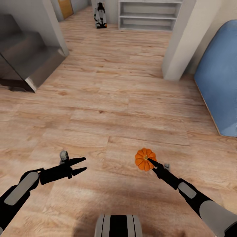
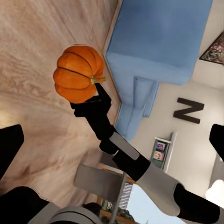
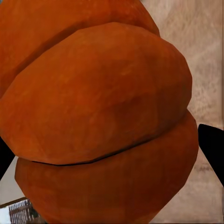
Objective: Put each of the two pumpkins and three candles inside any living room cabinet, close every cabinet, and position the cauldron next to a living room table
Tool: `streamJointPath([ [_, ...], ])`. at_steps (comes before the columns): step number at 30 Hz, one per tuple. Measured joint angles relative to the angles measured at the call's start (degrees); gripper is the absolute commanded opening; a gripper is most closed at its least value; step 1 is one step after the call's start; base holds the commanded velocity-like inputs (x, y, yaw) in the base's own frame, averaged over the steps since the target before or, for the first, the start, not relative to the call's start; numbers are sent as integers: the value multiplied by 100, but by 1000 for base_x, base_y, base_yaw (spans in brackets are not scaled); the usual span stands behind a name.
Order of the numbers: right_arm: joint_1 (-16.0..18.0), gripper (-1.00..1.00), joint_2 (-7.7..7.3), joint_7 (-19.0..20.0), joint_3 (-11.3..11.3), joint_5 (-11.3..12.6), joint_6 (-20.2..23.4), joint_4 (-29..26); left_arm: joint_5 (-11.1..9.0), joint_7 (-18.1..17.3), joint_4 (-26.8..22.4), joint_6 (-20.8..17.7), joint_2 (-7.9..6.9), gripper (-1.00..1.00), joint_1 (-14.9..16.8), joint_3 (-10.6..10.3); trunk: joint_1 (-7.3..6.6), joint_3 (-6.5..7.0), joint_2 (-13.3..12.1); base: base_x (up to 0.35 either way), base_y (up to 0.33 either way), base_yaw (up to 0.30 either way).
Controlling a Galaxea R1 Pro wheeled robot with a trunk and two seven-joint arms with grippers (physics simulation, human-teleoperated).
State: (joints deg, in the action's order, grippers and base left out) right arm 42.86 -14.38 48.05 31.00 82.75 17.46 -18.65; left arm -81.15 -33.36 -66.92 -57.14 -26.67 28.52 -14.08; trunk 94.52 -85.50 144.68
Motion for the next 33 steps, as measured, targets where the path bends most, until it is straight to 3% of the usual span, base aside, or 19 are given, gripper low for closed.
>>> streamJointPath([
  [16, 0, -100, 1, -4, 2, -3, 2, -1, 0, 0, 0, 2, 0, 100, -1, -5, -45, 355, -21, -43, 0, 0],
  [25, -1, -100, 1, -10, 7, -4, 7, 0, 0, 0, -6, 0, 0, 100, -1, -3, -65, 555, -34, -240, 0, 0],
  [33, 0, -100, 1, -6, -3, -4, 6, -1, 0, 0, -10, 0, 0, 100, -1, -4, -88, 742, -44, -45, 0, 0],
])
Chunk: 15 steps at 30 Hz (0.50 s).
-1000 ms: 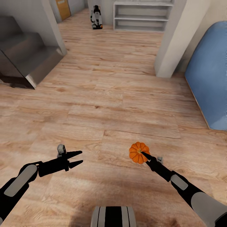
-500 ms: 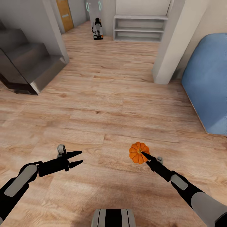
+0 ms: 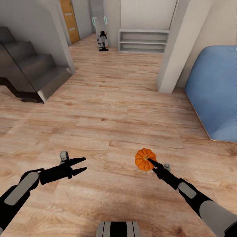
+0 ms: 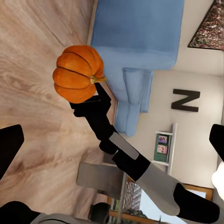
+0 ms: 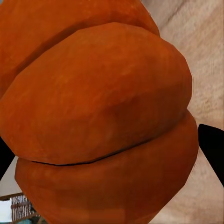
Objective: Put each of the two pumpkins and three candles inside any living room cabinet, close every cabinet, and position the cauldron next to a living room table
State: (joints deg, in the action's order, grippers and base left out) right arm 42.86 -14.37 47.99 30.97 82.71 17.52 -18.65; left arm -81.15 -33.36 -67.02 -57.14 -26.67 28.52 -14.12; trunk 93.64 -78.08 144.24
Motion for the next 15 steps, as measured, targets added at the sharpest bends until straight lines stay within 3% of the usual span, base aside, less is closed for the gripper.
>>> streamJointPath([
  [15, 0, -100, 1, -21, 5, -5, -4, 0, 0, 0, -85, 1, 0, 100, -8, -2, -39, 333, -20, 0, 0, 0],
])
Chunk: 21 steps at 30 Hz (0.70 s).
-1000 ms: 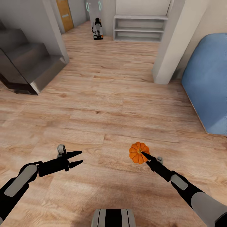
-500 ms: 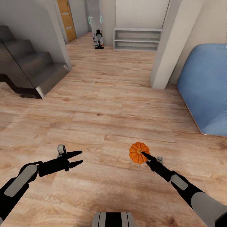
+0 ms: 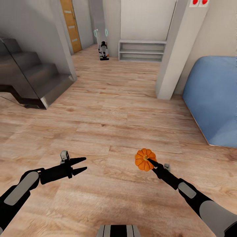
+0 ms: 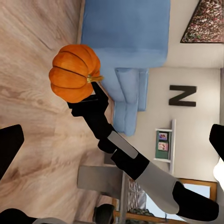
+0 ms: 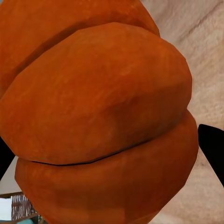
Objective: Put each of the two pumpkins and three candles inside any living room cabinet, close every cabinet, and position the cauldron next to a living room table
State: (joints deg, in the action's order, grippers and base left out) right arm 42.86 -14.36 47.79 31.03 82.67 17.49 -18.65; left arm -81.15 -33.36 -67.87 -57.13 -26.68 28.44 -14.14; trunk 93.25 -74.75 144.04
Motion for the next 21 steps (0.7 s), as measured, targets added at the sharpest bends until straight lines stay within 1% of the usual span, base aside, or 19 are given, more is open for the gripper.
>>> streamJointPath([
  [13, 0, -100, -1, -4, 0, 7, 0, 0, 0, 0, -2, 2, -1, 100, 0, 0, -33, 288, -17, -3, 0, 0],
  [16, 0, -100, -1, -4, -3, 11, 1, 0, 0, 0, -4, 1, 0, 100, 0, 0, -39, 355, -22, -162, 0, 0],
  [21, 0, -100, -1, 1, -1, 7, -1, 1, 0, 0, -10, 3, 0, 100, 0, 0, -51, 465, -28, -267, 0, 0],
])
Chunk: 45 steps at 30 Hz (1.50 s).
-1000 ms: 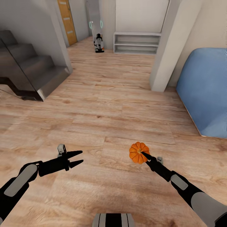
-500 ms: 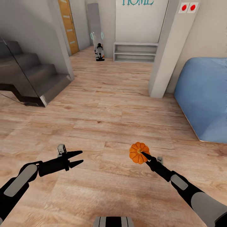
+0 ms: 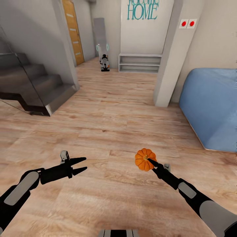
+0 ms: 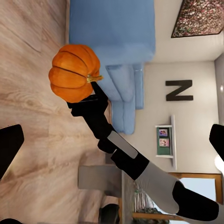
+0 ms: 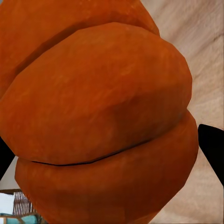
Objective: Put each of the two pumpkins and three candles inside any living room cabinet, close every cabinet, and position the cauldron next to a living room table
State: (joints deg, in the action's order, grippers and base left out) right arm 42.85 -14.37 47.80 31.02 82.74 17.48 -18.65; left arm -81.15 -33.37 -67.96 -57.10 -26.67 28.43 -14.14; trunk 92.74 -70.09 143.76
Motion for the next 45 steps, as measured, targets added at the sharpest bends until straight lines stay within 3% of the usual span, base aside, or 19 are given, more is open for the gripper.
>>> streamJointPath([
  [9, 0, -100, 1, -3, 10, -3, 1, 2, -1, 0, -2, -1, 0, 100, -1, 1, -25, 227, -12, -246, 0, 81],
  [23, 0, -100, 2, -4, 0, 1, 1, 1, 1, 0, -1, 2, 0, 100, 0, 0, -62, 576, -31, -14, 0, 62],
  [45, 0, -100, 31, -83, 12, -11, -4, 14, 12, 8, 56, 6, -1, 100, -109, 11, -59, 619, -31, -47, 0, 206],
])
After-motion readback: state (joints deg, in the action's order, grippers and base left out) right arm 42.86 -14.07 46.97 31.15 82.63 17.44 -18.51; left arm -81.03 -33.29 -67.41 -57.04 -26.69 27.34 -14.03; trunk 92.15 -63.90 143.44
